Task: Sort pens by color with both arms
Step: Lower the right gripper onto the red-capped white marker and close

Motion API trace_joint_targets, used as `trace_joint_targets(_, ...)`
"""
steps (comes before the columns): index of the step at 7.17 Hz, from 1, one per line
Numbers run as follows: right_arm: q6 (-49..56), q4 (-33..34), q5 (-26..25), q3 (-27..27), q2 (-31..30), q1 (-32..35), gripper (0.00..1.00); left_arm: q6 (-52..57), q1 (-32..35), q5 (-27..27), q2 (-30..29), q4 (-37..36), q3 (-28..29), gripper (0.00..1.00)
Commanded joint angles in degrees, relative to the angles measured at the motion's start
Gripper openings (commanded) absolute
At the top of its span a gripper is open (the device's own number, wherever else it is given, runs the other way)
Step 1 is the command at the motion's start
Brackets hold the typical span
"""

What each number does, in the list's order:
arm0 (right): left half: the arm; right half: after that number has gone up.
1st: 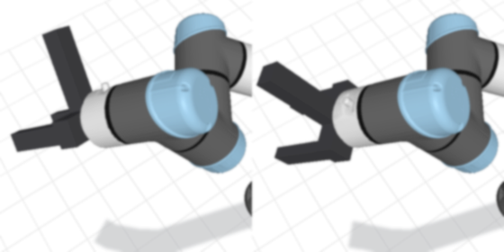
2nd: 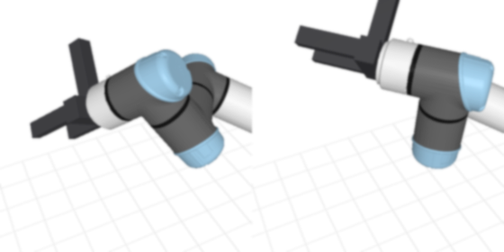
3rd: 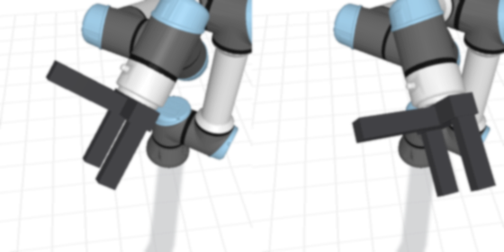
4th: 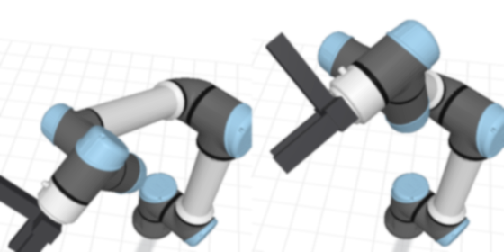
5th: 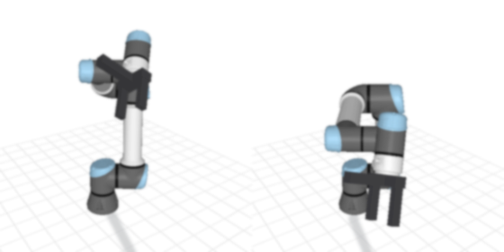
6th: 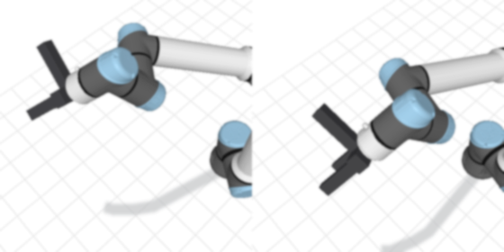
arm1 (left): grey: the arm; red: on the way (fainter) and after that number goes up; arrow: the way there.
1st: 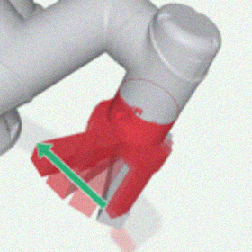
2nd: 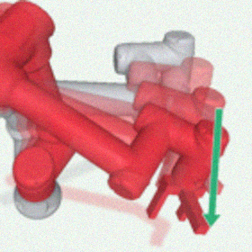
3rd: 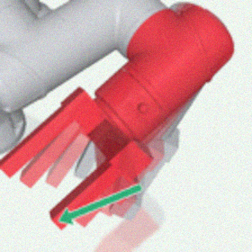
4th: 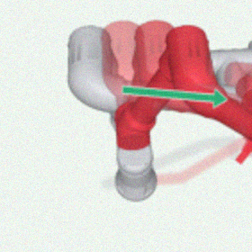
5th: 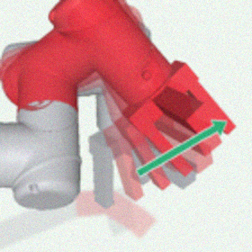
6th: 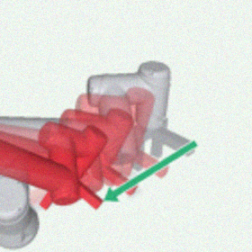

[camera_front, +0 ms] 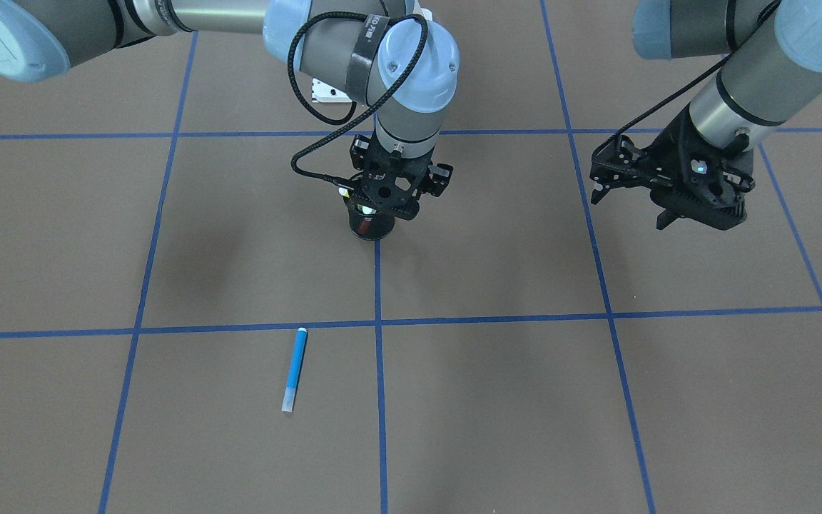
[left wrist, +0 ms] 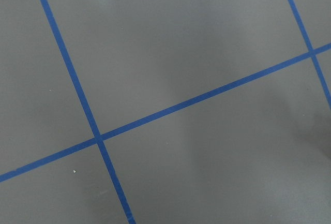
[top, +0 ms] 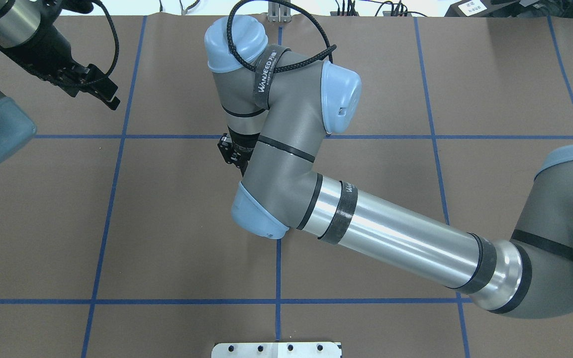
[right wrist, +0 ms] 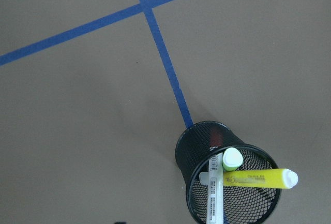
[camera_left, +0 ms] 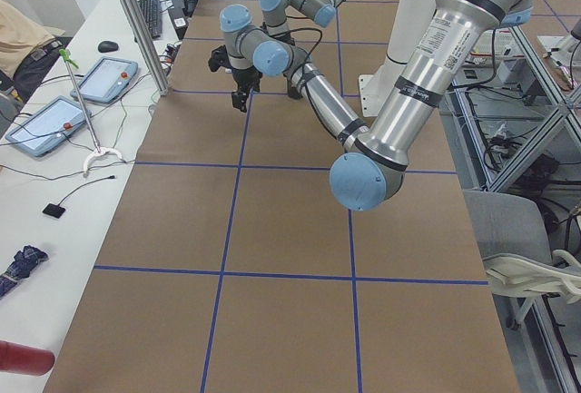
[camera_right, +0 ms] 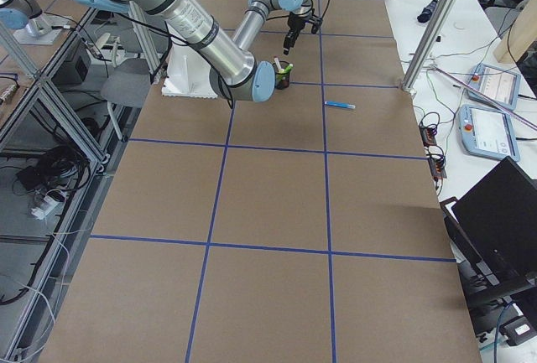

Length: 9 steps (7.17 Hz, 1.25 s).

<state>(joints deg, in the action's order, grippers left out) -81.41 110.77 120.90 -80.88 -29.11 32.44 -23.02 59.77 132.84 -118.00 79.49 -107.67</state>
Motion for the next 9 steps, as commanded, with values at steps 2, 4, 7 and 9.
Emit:
trace_joint_targets(2,1.16,-0.03,3.62,-0.16,-1.03,-0.89,0.65,-0.01,-0.09,-0.30,-0.04,-0.03,-0.17,1.00)
trace_joint_targets(4,1.43,-0.03,3.64,-0.25,-1.73,-1.06,0.55,-0.10,-0.09,-0.30,-0.04,-0.03,-0.17,1.00)
trace_joint_targets(7,2.05,-0.03,3.64,-0.25,-2.53,-1.59,0.53,-0.01,-0.09,-0.30,-0.04,-0.03,-0.09,1.00)
trace_joint_targets(9,2.13,-0.03,3.64,-0.25,-2.79,-2.12,0.52,-0.01,-0.09,-0.39,0.05,-0.03,-0.09,1.00)
